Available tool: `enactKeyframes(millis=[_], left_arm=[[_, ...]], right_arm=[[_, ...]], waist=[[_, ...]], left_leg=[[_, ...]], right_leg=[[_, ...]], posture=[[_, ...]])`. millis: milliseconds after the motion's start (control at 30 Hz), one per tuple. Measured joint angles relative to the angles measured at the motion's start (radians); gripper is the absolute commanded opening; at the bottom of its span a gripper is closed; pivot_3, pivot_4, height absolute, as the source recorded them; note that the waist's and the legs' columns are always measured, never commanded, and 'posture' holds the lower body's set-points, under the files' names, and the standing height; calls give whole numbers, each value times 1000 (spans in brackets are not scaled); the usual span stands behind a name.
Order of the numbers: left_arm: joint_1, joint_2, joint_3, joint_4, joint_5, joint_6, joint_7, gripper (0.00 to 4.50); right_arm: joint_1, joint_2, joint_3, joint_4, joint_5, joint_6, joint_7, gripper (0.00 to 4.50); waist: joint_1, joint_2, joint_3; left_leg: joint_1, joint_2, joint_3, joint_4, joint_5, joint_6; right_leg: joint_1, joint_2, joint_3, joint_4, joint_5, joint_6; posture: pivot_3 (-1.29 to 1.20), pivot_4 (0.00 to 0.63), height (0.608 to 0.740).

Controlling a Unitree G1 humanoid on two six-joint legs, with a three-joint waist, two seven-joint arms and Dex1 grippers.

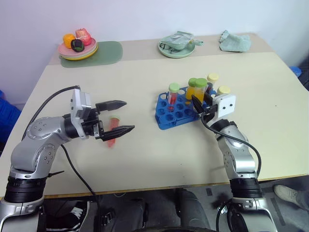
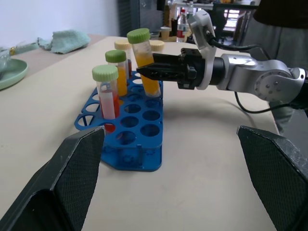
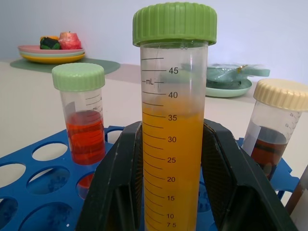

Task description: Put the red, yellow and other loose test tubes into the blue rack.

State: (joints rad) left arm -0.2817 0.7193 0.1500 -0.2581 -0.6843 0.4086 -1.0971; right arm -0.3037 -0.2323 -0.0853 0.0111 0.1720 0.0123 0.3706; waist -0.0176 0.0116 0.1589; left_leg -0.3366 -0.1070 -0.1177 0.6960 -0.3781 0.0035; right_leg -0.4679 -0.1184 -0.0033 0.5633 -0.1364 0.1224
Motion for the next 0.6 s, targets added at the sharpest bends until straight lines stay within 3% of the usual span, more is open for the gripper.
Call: enactKeyframes(millis=[600], left_arm=[[0, 5, 0, 0, 0, 1, 10, 4500]], right_arm=[[80, 38, -17, -71, 66, 24, -43, 1650]], waist=[[2, 0, 0]], left_leg=[[0, 0, 0, 0, 0, 0]], right_leg=[[0, 0, 0, 0, 0, 0]], posture=[[0, 150, 740]])
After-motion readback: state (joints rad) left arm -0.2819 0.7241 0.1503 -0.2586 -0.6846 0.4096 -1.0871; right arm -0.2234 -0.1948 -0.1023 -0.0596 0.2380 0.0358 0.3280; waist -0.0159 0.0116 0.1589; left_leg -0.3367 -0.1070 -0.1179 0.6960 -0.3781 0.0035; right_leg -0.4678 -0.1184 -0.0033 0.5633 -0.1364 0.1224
